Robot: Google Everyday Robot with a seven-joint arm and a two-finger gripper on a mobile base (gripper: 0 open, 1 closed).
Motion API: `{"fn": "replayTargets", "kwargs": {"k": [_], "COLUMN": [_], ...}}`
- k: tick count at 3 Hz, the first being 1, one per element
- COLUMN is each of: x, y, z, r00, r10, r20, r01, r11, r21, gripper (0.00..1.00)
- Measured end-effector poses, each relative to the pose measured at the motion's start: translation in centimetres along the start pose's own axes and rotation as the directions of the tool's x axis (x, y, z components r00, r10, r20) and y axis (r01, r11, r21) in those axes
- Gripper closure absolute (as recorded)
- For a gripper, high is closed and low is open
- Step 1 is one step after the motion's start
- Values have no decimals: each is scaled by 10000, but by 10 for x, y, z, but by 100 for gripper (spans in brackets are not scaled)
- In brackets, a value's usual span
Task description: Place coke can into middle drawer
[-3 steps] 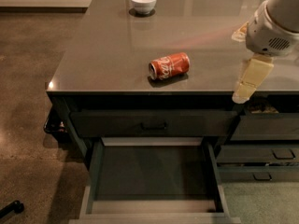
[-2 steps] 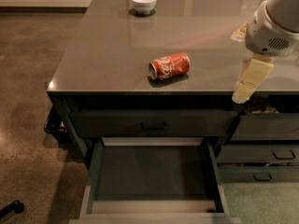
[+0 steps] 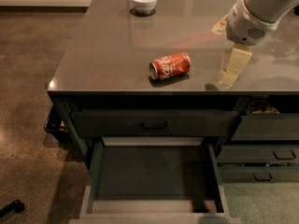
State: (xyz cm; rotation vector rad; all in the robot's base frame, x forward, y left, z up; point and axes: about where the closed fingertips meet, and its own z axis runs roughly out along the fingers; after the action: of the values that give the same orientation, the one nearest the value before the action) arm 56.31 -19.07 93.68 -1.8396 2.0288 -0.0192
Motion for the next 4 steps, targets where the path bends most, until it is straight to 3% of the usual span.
{"fn": "replayTargets", "kwargs": {"k": [1,2,4], "x": [-28,-28,-43], "y": [-34,-34,-60], "z": [46,46,71], "r00": [9957,9957,9882], "r10": [-739,-740,-1321], "r20": [563,563,782], "r01": [763,764,1371], "r11": [9962,9962,9886], "r21": [-416,-416,-623], "gripper": [0,0,0]}}
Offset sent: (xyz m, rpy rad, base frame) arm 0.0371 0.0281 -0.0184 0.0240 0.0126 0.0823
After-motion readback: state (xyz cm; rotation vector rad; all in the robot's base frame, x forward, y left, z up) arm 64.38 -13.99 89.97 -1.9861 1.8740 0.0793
